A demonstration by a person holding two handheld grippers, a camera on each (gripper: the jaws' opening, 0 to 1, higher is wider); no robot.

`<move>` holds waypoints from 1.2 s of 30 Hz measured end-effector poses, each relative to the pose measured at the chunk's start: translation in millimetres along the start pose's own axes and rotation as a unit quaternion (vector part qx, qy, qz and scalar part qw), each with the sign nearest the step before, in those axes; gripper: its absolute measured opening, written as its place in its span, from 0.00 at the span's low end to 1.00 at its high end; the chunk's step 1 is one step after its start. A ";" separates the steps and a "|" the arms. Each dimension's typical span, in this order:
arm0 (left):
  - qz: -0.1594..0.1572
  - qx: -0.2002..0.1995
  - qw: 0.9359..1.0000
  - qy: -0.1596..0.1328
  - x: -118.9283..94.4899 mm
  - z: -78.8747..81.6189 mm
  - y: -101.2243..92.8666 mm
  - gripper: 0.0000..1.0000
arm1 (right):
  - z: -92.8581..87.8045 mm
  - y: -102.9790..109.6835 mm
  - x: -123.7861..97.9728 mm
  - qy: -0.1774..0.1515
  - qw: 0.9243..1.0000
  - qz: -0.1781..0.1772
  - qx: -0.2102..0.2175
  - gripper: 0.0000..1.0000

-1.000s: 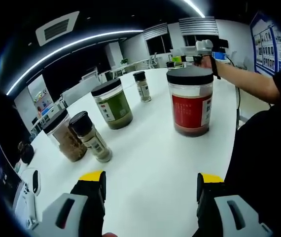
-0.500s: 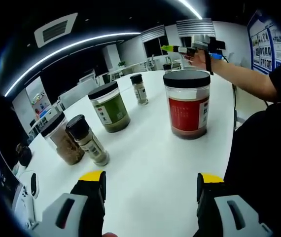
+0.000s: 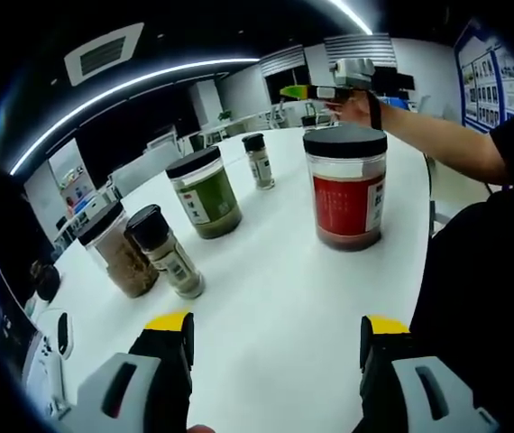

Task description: Pick up the mixed condiments and ingredients on the table and sort them into separate groups

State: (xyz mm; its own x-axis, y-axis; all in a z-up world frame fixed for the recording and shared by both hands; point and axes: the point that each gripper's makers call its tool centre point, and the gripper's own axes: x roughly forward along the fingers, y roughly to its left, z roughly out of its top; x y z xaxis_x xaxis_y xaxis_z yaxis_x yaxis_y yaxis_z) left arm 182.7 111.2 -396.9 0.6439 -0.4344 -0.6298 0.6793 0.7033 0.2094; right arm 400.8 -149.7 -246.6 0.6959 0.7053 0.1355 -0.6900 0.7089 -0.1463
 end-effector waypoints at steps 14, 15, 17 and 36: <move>0.001 0.002 1.000 0.002 -1.0 -2.6 2.4 0.75 | -42.1 43.9 24.6 0.060 0.996 0.061 -0.006 0.56; 0.001 0.002 1.000 0.002 -0.9 -3.1 2.7 0.75 | -43.7 45.9 25.6 0.062 0.996 0.064 -0.008 0.56; 0.001 0.003 1.000 0.003 -0.3 -3.0 3.0 0.75 | -50.2 46.9 27.5 0.071 0.995 0.067 -0.012 0.56; -0.002 0.012 1.000 0.001 -4.0 -2.6 1.3 0.75 | -113.3 50.3 48.8 0.133 0.987 0.091 0.002 0.52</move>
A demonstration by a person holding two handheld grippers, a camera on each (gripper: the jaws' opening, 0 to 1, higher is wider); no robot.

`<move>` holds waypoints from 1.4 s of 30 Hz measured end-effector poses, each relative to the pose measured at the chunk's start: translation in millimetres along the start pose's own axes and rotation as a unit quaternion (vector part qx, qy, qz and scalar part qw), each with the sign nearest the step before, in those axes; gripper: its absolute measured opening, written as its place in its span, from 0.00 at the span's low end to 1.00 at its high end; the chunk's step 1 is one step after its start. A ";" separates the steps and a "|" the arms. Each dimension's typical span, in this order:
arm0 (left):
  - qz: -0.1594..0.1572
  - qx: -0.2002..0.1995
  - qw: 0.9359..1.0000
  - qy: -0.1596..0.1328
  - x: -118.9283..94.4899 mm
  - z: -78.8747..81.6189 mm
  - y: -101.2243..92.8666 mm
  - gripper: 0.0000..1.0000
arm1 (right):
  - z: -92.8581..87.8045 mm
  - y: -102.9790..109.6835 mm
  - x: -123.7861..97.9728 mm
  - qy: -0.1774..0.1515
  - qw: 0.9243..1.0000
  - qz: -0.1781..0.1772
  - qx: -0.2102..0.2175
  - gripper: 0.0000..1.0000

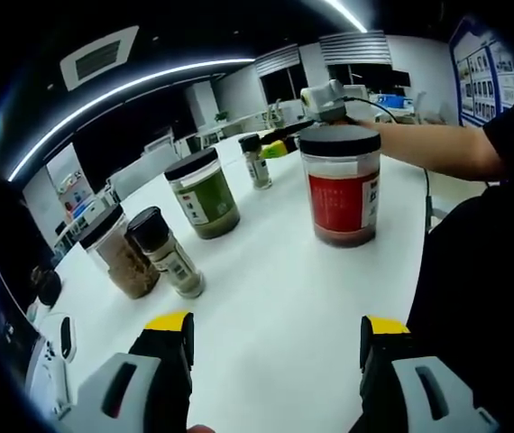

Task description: Pick up the mixed condiments and ingredients on the table and sort them into separate groups

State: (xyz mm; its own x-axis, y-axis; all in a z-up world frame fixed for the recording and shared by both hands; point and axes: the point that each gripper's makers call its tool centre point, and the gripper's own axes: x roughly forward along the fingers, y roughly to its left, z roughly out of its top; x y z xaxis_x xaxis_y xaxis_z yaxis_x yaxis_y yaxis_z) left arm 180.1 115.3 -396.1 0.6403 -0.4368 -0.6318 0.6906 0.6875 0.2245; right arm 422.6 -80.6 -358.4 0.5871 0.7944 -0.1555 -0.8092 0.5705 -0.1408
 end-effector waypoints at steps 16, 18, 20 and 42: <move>-0.005 -0.012 1.000 -0.010 -3.7 1.8 2.6 0.75 | -12.6 1.9 15.1 0.013 1.000 -0.013 0.023 0.40; -0.005 -0.013 1.000 -0.010 -3.8 1.5 2.6 0.75 | -13.2 4.8 16.1 0.015 1.000 -0.011 0.022 0.37; -0.010 -0.019 1.000 -0.014 -3.8 2.0 0.8 0.75 | -14.4 5.9 17.2 0.018 1.000 -0.012 0.022 0.34; -0.008 -0.021 1.000 -0.004 -0.5 -6.0 2.4 0.75 | -16.1 5.5 16.7 0.028 0.998 -0.023 0.056 0.27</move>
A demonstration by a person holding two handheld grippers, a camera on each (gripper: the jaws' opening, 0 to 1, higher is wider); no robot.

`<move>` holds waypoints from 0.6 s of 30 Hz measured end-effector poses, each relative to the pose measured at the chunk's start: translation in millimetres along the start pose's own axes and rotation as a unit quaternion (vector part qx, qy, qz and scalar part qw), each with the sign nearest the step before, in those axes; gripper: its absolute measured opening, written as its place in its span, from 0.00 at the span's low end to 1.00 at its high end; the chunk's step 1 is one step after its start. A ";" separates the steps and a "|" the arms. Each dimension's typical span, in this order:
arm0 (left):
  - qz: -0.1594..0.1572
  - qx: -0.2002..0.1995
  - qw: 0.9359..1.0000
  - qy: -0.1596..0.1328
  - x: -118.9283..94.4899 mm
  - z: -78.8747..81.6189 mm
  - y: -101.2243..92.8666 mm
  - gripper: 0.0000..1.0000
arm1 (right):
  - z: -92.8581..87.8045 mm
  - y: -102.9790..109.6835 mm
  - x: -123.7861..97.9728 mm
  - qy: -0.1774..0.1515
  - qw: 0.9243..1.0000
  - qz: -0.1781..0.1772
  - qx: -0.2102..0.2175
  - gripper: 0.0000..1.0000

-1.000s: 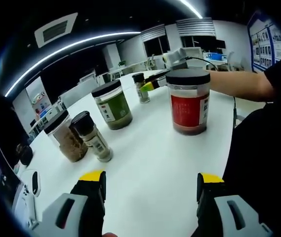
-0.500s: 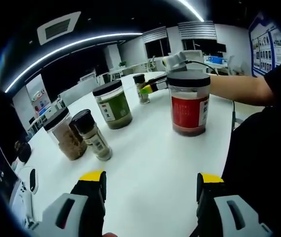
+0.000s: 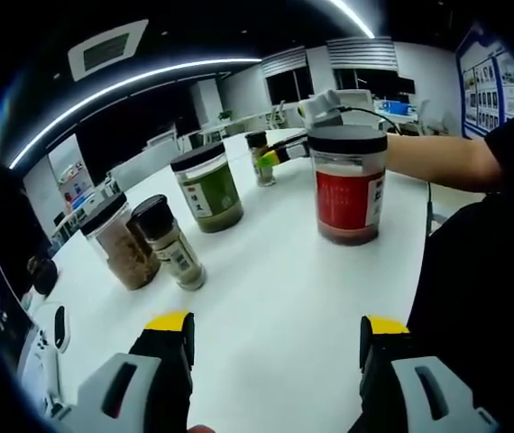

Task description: Pick up the mixed condiments and ingredients on the table and sort them into separate groups

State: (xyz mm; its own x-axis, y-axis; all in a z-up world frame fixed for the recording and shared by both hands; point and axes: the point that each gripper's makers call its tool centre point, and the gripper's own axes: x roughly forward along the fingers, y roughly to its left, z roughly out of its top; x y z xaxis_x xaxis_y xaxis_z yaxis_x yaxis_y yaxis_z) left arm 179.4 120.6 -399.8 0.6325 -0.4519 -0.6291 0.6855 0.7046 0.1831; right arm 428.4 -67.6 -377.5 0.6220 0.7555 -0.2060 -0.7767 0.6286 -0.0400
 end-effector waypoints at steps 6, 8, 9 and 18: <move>0.001 -0.001 1.000 0.001 0.1 -2.0 1.8 0.75 | -0.7 3.0 0.8 -0.001 1.000 0.002 -0.014 0.27; 0.001 -0.002 1.000 0.002 0.5 -2.7 1.9 0.75 | -0.9 3.1 1.0 -0.001 1.000 0.002 -0.014 0.27; 0.001 -0.001 1.000 0.003 0.8 -3.5 2.1 0.75 | -0.9 3.2 1.1 -0.001 1.000 0.002 -0.014 0.27; 0.000 -0.005 1.000 0.002 1.6 -3.9 2.2 0.75 | 7.5 -1.5 -12.8 -0.008 1.000 -0.005 -0.015 0.27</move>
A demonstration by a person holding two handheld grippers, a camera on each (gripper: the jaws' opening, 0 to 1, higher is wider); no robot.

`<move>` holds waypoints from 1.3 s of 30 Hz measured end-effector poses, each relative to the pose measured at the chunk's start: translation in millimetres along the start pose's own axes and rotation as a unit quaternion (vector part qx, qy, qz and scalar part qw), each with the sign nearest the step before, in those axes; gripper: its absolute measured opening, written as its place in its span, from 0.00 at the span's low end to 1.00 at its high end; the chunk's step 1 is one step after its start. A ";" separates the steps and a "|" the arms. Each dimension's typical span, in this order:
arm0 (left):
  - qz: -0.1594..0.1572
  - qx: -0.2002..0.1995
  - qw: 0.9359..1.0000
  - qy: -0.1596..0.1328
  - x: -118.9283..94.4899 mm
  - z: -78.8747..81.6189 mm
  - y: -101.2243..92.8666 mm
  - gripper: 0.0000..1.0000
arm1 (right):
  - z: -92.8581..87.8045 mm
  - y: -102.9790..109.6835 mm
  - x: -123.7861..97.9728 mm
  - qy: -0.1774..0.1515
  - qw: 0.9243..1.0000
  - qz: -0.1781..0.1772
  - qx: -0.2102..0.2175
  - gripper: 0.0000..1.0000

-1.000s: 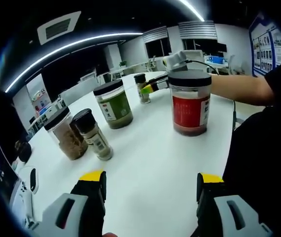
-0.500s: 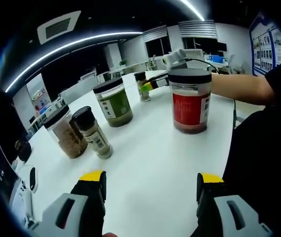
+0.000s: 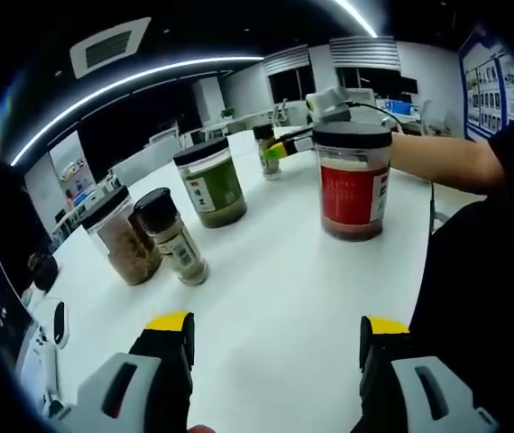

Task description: Pick up the mixed condiments and ingredients on the table and sort them into separate groups

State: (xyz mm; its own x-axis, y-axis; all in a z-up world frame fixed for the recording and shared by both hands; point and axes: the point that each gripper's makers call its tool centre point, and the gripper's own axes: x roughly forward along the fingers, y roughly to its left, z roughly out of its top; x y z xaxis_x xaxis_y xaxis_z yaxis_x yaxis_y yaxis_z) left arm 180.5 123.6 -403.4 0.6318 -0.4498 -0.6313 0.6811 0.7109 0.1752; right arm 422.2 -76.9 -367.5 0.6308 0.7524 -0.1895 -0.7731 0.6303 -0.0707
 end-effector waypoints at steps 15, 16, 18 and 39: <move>-0.016 0.011 1.000 -0.010 2.8 6.9 -9.2 0.75 | -1.2 -25.2 -48.3 0.016 0.999 -0.041 -0.019 0.27; -0.017 0.013 1.000 -0.010 3.6 7.4 -10.0 0.75 | -1.7 -27.1 -52.4 0.018 0.999 -0.043 -0.023 0.27; -0.015 0.016 1.000 -0.007 4.3 6.9 -9.7 0.75 | -2.2 -31.8 -58.6 0.020 0.998 -0.052 -0.025 0.27; -0.043 0.017 0.999 -0.027 7.4 13.0 -21.2 0.75 | -14.0 -72.6 -145.4 0.027 0.989 -0.144 0.010 0.27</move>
State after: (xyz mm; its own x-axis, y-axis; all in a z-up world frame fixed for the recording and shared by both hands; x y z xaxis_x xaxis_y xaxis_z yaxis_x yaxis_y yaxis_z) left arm 175.6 98.1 -401.9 0.5882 -0.5382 -0.6037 0.7460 0.6492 0.1482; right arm 385.7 -234.7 -348.5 0.8196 0.5305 -0.2163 -0.5603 0.8210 -0.1097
